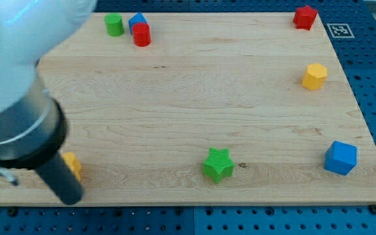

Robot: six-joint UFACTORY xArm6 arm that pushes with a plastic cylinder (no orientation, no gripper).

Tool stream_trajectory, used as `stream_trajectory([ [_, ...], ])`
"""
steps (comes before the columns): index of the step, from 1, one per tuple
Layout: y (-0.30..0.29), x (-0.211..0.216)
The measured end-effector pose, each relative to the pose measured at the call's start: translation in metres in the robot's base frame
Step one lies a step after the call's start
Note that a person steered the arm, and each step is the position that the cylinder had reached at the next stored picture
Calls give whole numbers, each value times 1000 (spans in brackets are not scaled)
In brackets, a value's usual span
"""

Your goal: Move the yellow heart slightly right

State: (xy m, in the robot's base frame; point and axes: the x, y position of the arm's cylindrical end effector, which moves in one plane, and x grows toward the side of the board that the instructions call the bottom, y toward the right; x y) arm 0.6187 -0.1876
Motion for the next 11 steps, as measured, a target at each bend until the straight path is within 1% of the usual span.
stream_trajectory([
  [1, -47, -3],
  [3, -47, -21],
  [5, -47, -27],
  [7, -21, -26],
  [9, 18, -27],
  [10, 18, -27],
  [11, 42, -29],
])
